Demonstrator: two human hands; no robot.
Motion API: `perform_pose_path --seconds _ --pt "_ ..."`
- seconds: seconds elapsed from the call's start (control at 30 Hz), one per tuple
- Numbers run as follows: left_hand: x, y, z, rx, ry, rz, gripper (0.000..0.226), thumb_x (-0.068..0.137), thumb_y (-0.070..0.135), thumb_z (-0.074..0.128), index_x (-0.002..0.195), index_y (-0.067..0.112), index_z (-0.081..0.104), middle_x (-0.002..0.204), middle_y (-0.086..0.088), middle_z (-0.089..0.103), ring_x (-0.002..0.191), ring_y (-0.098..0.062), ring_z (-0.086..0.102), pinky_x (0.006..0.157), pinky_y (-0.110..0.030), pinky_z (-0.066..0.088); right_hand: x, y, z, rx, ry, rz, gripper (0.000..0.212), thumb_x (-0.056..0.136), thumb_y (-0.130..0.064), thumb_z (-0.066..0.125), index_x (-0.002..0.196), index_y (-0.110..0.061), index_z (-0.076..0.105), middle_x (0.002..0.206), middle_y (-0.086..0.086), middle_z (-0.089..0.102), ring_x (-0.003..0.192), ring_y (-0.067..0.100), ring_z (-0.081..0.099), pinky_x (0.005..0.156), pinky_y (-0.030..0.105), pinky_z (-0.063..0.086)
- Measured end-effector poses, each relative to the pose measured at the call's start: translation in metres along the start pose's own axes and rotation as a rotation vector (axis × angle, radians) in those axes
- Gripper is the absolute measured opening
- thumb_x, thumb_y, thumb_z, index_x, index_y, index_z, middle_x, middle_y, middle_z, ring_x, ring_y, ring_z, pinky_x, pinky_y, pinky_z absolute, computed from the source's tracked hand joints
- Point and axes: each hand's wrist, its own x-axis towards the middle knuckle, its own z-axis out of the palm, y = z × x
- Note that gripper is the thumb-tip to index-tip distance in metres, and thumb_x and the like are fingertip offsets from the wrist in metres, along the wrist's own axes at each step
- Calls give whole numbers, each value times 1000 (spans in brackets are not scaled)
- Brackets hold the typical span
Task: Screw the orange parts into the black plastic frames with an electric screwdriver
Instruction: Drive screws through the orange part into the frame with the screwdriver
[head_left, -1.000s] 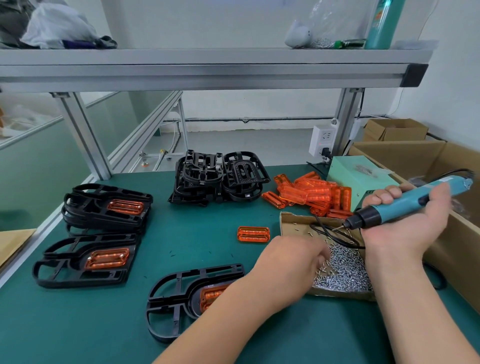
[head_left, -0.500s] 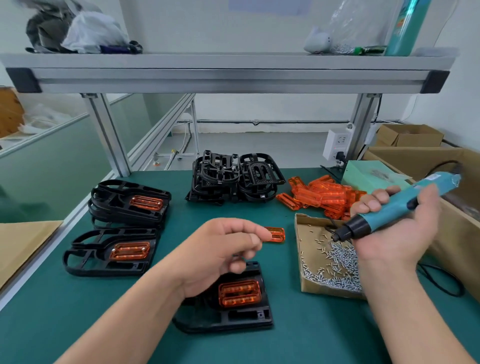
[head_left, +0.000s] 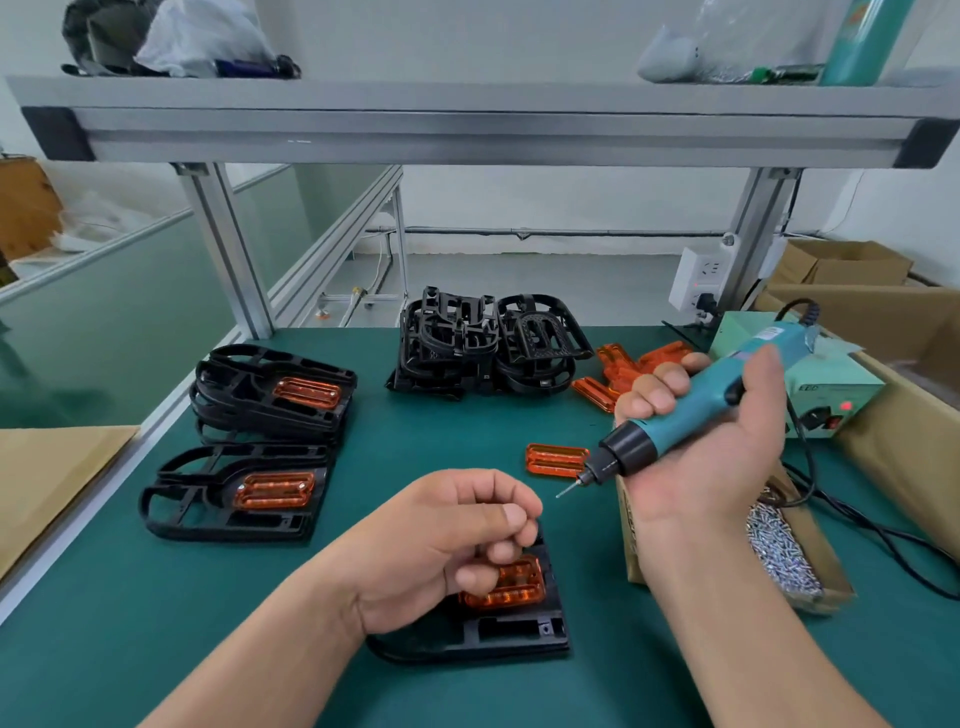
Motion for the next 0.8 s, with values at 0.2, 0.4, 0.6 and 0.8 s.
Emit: perform_pose_path --seconds 0.2,0.4,0.6,0.8 --pt "4 -9 8 23 8 18 15 90 8 72 104 7 78 96 -14 70 67 -11 48 48 -17 33 2 2 -12 16 -49 -14 40 101 -57 51 88 -19 52 78 -2 46 66 12 45 66 28 38" --pt "6 -12 7 32 48 54 16 88 12 76 103 10 79 96 -16 74 61 -9 47 47 -16 34 13 11 -26 65 -127 -23 41 103 -56 53 90 -17 56 75 0 48 59 13 44 56 26 40" --pt "5 -12 7 64 59 65 18 88 12 75 105 7 78 95 -18 74 59 -8 44 46 -16 32 14 13 -26 66 -139 -23 42 104 -56 51 89 -17 57 74 -1 47 58 13 44 55 25 40" --pt "4 -12 6 87 73 58 14 93 6 75 107 2 76 97 -19 75 57 -9 40 45 -16 28 12 14 -24 63 -137 -18 42 105 -55 50 89 -17 57 73 0 47 57 13 44 53 26 42"
